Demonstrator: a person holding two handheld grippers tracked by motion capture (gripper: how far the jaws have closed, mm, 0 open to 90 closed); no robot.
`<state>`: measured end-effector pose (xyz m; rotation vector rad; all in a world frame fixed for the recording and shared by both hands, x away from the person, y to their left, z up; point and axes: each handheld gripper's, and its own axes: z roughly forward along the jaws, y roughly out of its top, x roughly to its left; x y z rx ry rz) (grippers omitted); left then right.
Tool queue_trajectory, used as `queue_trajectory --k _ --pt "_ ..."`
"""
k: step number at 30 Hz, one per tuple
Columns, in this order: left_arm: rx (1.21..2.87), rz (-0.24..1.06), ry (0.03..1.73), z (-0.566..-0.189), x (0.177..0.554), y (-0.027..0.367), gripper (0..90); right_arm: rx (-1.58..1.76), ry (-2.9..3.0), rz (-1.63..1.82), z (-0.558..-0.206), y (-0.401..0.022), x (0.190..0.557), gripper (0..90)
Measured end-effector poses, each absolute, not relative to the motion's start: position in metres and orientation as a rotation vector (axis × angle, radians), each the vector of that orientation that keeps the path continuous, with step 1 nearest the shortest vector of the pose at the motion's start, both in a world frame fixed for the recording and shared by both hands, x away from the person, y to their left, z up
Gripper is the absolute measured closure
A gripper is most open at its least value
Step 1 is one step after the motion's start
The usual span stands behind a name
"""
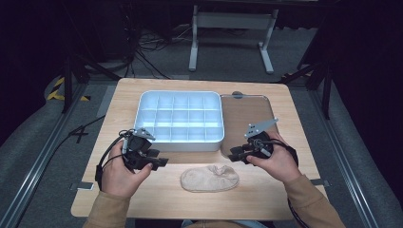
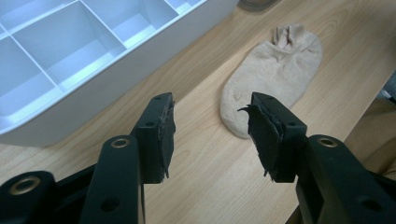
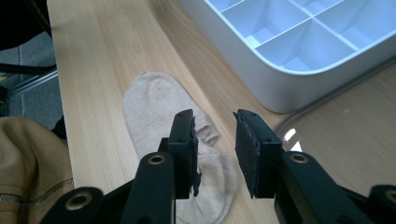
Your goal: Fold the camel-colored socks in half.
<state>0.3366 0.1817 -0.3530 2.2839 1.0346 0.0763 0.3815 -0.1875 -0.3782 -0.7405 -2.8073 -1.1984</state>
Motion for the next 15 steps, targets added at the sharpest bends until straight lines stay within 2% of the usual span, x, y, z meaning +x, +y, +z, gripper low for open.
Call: queue_trajectory --k 15 --pt "2.321 0.053 1.019 -0.361 0.336 0.171 54.2 -0.6 -2.813 -1.041 -0.406 -0.144 0.362 80.0"
